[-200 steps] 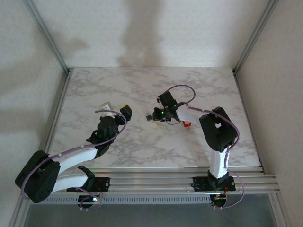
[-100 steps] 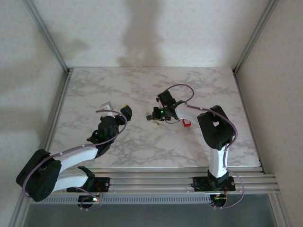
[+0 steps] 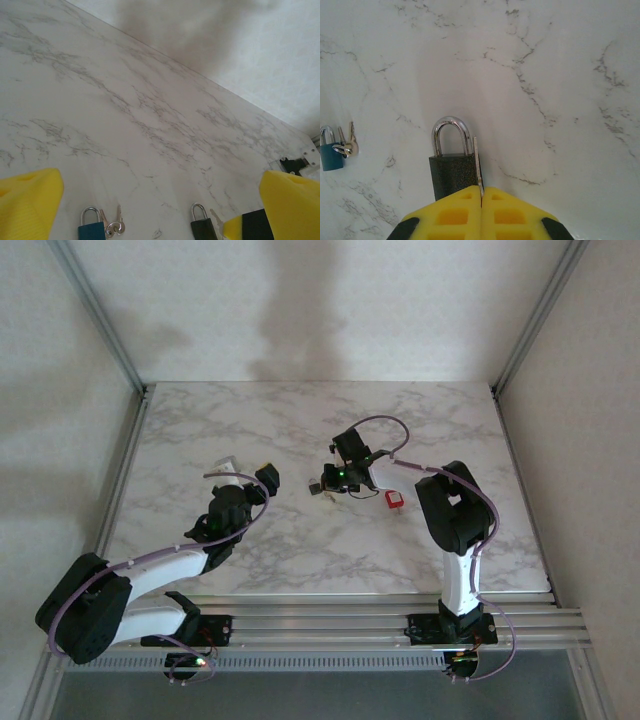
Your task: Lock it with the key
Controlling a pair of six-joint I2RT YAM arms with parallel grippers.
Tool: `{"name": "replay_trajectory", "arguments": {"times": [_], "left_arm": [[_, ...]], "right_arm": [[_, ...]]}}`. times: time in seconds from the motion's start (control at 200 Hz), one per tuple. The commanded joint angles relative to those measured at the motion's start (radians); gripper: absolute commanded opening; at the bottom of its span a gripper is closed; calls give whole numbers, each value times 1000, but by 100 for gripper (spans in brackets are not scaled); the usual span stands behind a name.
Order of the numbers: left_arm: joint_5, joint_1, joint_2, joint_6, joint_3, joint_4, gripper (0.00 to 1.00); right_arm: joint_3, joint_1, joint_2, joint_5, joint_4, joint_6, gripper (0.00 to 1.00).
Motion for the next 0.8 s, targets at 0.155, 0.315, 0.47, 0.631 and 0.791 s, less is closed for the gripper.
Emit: {"name": "replay_trajectory", "arguments": {"times": [0.155, 0.315, 0.47, 0.631, 0.791], "left_arm": [[-16, -7, 5, -12, 28, -7, 100], [-16, -7, 6, -12, 27, -9, 100], [-16, -6, 8, -12, 28, -11, 100], [-13, -7, 12, -13, 31, -12, 100], [-13, -7, 15, -13, 33, -13, 100]], "right_arm": [[30, -7, 31, -16, -28, -17, 3], [34, -7, 37, -18, -29, -18, 4], [33, -8, 37, -18, -32, -18, 5], [33, -9, 37, -17, -33, -17, 12], [32, -9, 33, -19, -33, -15, 16]]}}
